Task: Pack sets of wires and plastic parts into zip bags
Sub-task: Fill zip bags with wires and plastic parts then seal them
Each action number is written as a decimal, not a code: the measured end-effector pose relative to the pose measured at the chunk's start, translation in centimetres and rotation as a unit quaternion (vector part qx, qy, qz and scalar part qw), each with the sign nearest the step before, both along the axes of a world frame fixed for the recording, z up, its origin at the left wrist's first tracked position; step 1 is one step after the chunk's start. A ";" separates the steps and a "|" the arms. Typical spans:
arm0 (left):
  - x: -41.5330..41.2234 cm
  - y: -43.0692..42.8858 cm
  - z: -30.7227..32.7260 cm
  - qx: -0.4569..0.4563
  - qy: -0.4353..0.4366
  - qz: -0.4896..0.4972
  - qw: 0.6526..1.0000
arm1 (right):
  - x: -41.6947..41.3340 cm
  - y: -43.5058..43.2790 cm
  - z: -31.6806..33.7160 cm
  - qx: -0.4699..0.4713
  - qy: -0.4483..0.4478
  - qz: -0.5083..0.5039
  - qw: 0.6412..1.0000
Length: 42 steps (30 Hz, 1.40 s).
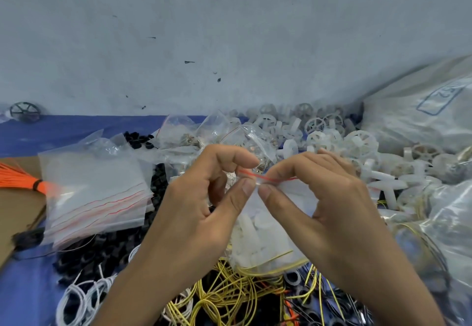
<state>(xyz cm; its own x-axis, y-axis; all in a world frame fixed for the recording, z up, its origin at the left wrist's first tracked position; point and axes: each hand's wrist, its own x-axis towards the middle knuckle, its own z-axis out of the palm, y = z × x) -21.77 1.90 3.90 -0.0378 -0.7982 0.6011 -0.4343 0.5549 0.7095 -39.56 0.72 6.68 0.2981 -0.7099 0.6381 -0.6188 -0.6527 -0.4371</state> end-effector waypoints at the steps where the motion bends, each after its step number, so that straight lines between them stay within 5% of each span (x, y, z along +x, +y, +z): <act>1: 0.1 0.0 0.1 0.000 -0.002 -0.003 1.000 | 0.0 0.0 0.0 -0.003 0.002 0.000 1.000; 12: 0.7 0.2 0.4 0.005 -0.009 0.003 1.000 | -0.6 -0.3 -0.3 -0.005 0.041 -0.015 0.999; 17: 0.9 0.0 0.6 0.007 -0.085 0.030 0.996 | -0.2 -0.4 -0.5 -0.013 0.043 -0.026 0.999; 42: 2.6 -0.1 1.2 -0.005 -0.055 0.080 0.995 | -1.2 -0.4 -0.1 -0.004 -0.007 -0.046 0.999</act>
<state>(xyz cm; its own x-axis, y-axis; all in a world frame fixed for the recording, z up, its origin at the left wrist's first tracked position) -19.19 1.75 5.11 0.0227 -0.7930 0.6088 -0.5918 0.4801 0.6475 -40.71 0.32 6.60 0.2238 -0.7281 0.6479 -0.6703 -0.5976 -0.4401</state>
